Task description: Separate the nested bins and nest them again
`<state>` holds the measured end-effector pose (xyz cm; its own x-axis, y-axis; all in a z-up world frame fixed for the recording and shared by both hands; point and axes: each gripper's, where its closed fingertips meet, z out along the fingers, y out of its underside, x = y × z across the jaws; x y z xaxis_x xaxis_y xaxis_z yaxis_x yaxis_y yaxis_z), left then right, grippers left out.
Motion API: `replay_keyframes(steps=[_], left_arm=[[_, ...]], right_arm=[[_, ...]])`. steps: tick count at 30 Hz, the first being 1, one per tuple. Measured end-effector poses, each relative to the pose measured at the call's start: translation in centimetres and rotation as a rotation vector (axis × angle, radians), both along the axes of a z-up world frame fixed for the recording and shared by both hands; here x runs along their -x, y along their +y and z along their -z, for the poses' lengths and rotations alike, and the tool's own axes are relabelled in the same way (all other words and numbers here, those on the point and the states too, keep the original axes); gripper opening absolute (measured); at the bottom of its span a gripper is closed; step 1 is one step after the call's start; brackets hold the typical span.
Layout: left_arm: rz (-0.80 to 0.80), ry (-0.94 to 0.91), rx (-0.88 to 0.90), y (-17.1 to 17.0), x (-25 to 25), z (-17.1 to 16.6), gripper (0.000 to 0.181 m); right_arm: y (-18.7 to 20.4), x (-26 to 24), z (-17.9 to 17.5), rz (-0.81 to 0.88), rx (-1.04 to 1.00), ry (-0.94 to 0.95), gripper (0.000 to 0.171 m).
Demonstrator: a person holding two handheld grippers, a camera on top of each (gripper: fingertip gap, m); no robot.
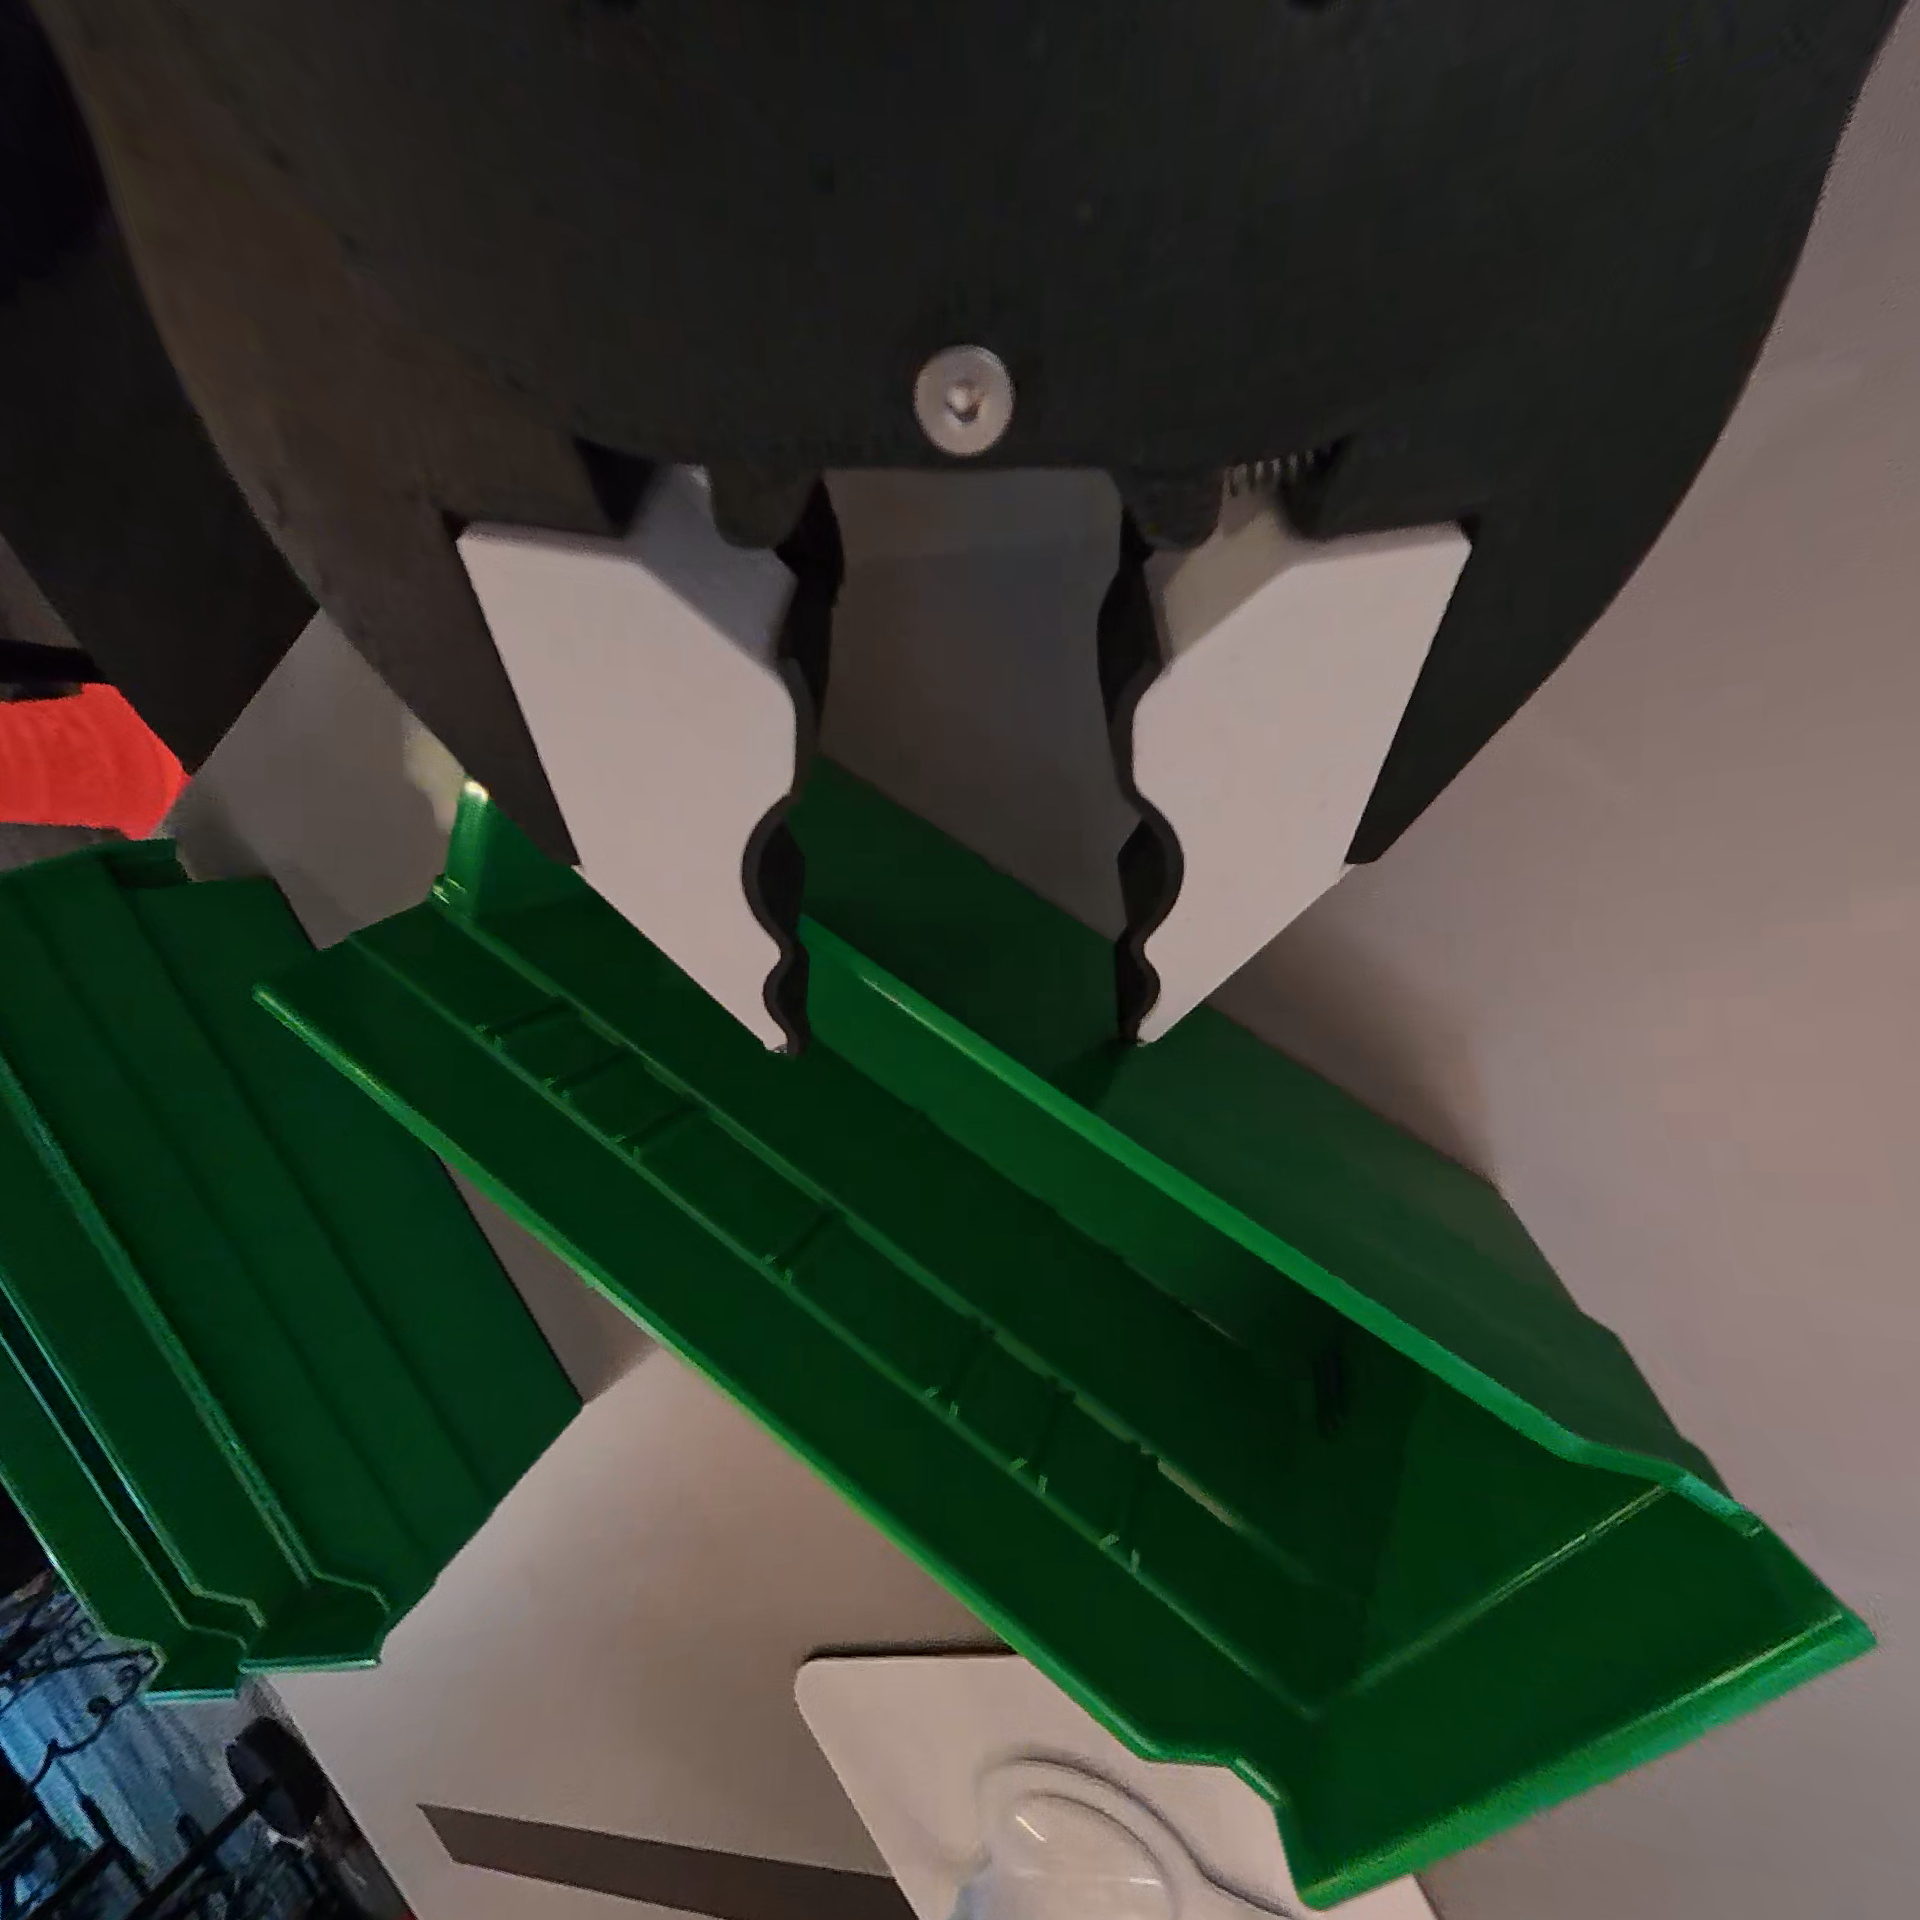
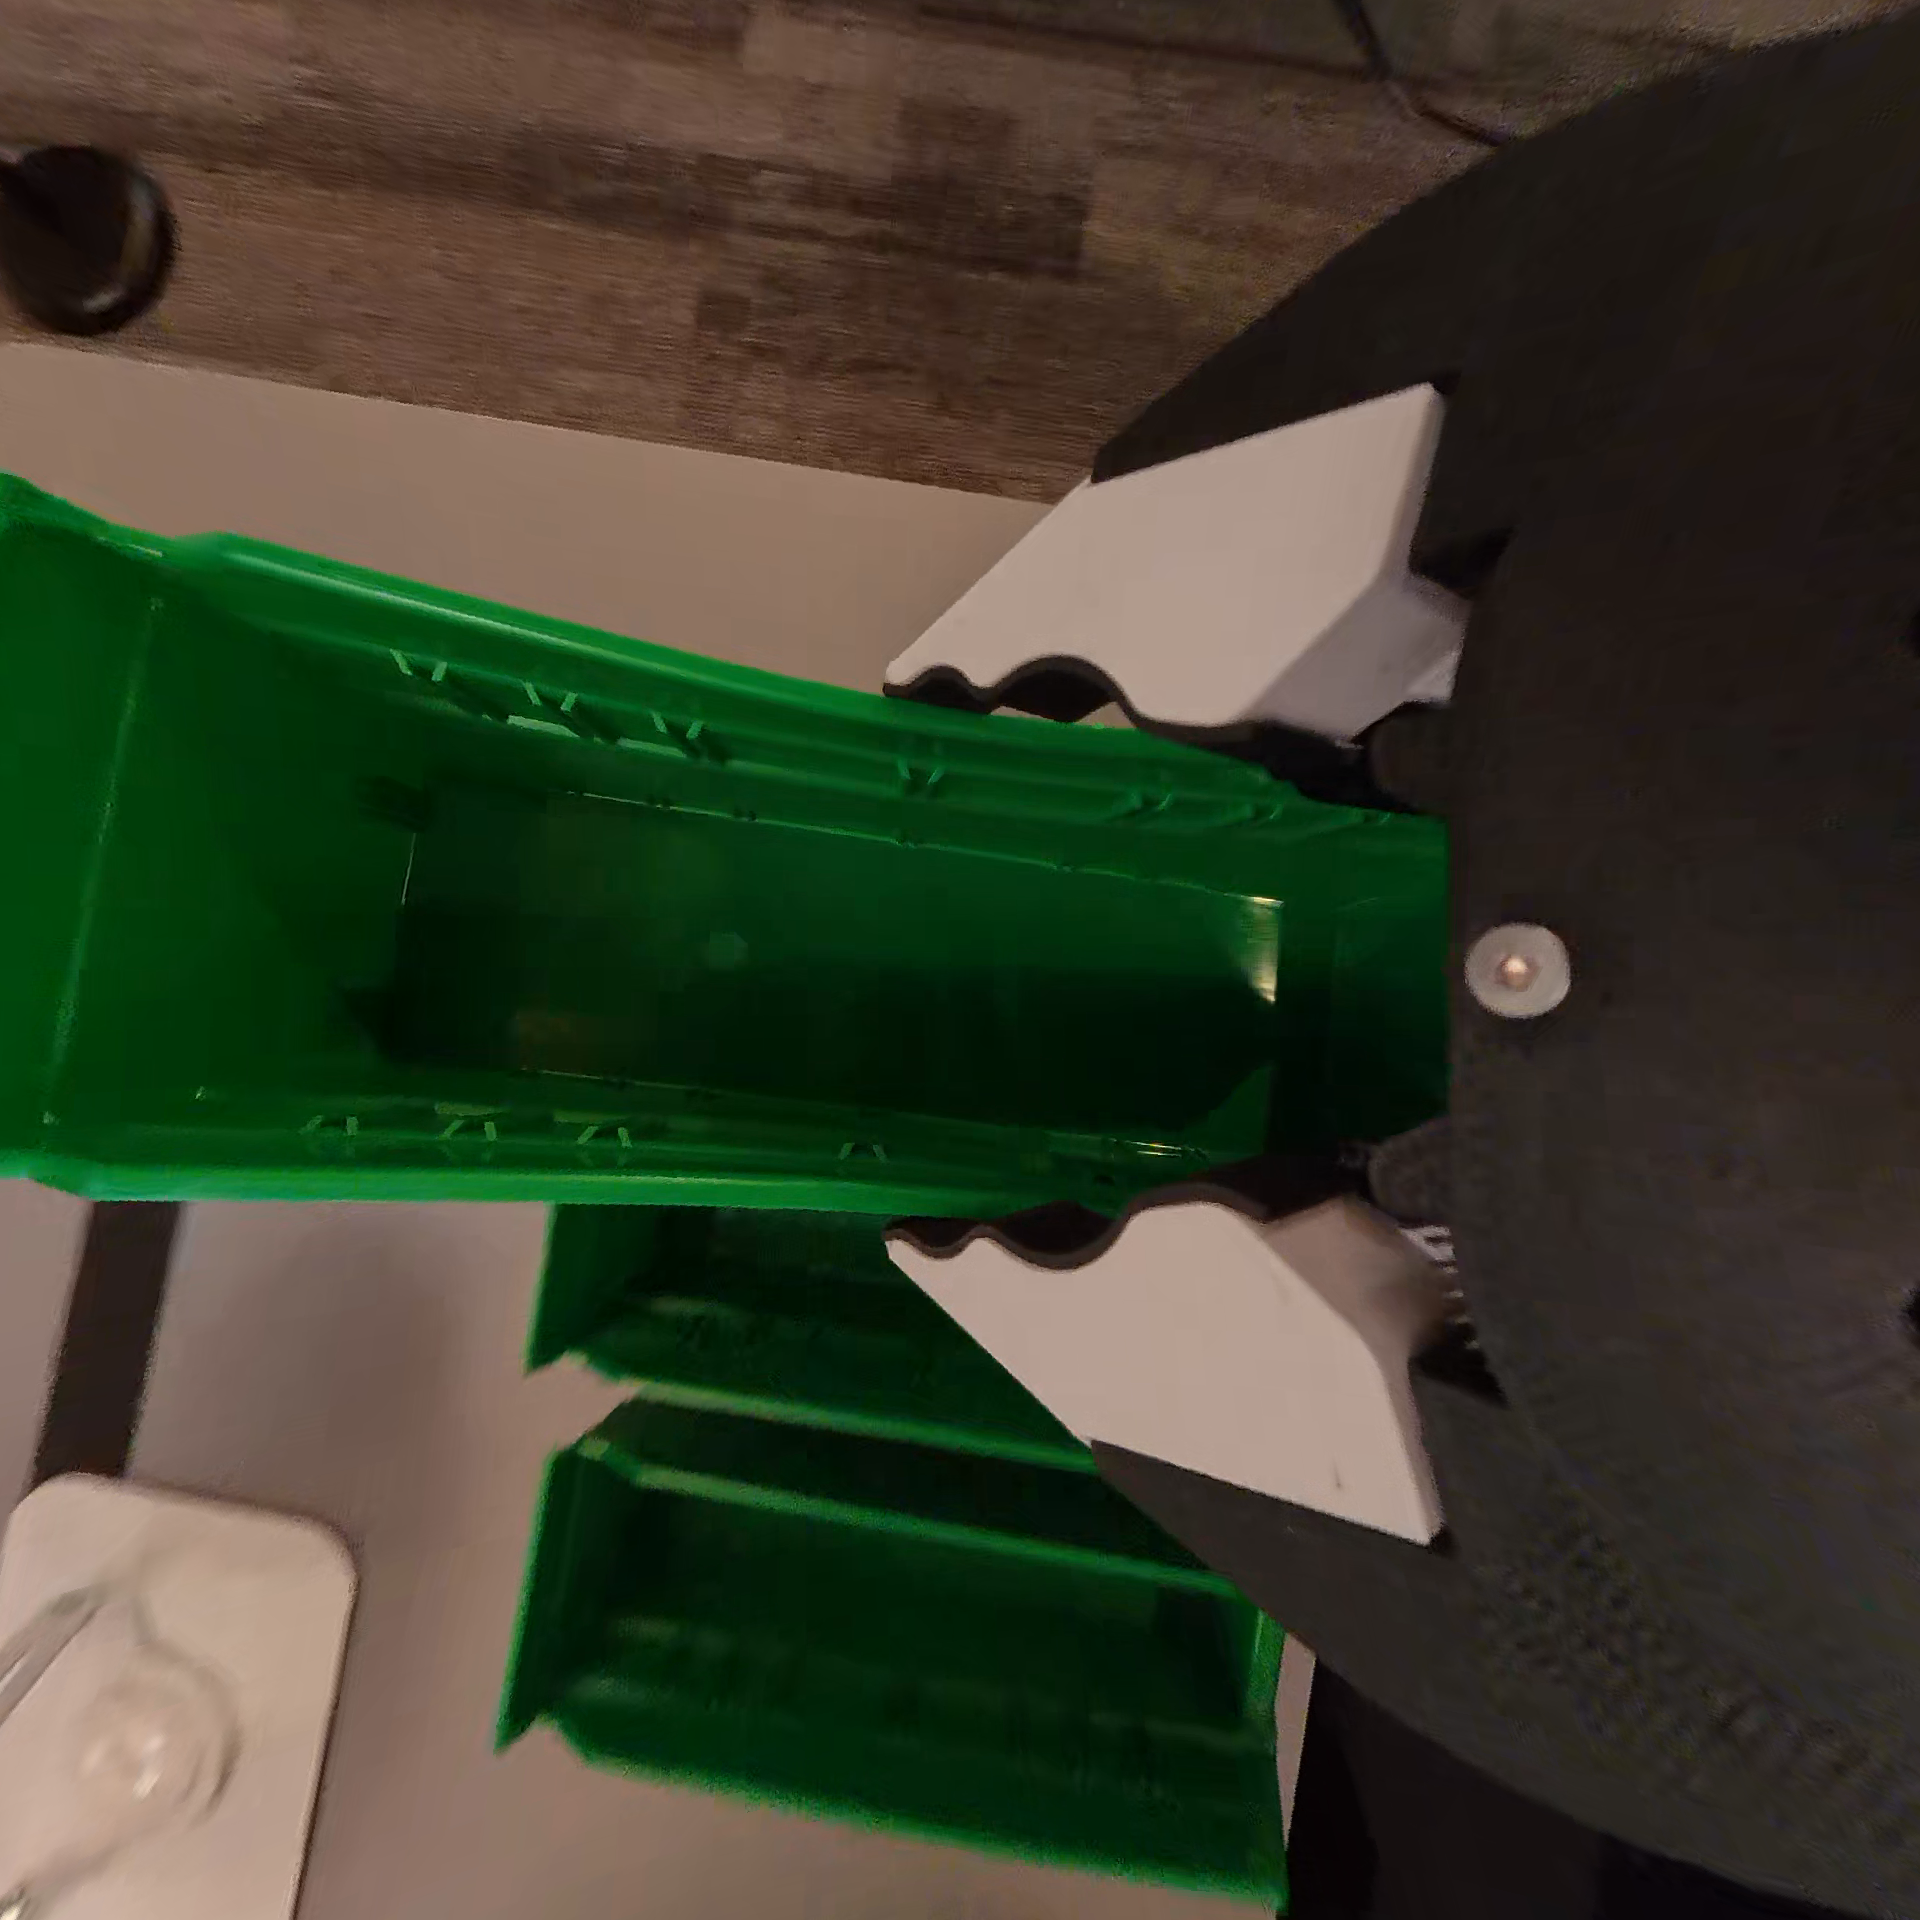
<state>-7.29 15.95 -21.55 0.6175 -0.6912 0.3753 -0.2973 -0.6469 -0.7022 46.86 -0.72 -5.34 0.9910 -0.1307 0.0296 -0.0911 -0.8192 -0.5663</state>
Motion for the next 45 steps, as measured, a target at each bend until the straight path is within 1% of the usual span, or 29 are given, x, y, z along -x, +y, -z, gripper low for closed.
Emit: replay_keyframes(steps=[4,9,13,17,21,23,29,31,36,42,45], left_arm=[[0.066,0.009,-0.004,-1.1,-1.6,0.0,0.058],[0.127,0.023,-0.013,-2.1,-3.4,0.0,0.056],[0.178,0.028,-0.017,-3.1,-4.6,0.0,0.056],[0.224,0.025,-0.022,-4.0,-5.8,-0.1,0.054],[0.258,0.007,-0.019,-5.0,-7.3,-0.1,0.053],[0.275,0.006,-0.021,-5.5,-8.0,-0.1,0.053],[0.277,0.0,-0.015,-6.2,-9.7,-0.1,0.052],[0.292,-0.005,-0.027,-6.4,-10.3,-0.1,0.051],[0.338,-0.005,-0.013,-6.8,-11.7,-0.1,0.051],[0.372,-0.031,-0.006,-7.4,-13.0,-0.1,0.051],[0.358,-0.052,0.019,-7.4,-13.1,0.0,0.056]], right_arm=[[-3.0,-2.2,5.5,0.057,0.08,0.006,0.096],[-4.9,-2.7,10.8,0.082,0.134,0.028,0.098],[-5.4,-2.9,13.7,0.081,0.162,0.015,0.101],[-5.4,-3.1,15.1,0.083,0.167,-0.013,0.105],[-5.1,-3.0,15.8,0.084,0.18,-0.02,0.109],[-5.0,-3.0,16.2,0.087,0.183,-0.021,0.114],[-4.9,-2.3,16.5,0.054,0.195,0.007,0.123],[-5.2,-2.4,16.3,0.044,0.201,-0.003,0.129],[-5.2,-2.5,14.6,0.061,0.136,0.017,0.135],[-5.5,-1.3,11.4,0.065,0.002,0.061,0.133],[-5.6,-0.2,9.4,0.061,-0.084,0.085,0.13]])
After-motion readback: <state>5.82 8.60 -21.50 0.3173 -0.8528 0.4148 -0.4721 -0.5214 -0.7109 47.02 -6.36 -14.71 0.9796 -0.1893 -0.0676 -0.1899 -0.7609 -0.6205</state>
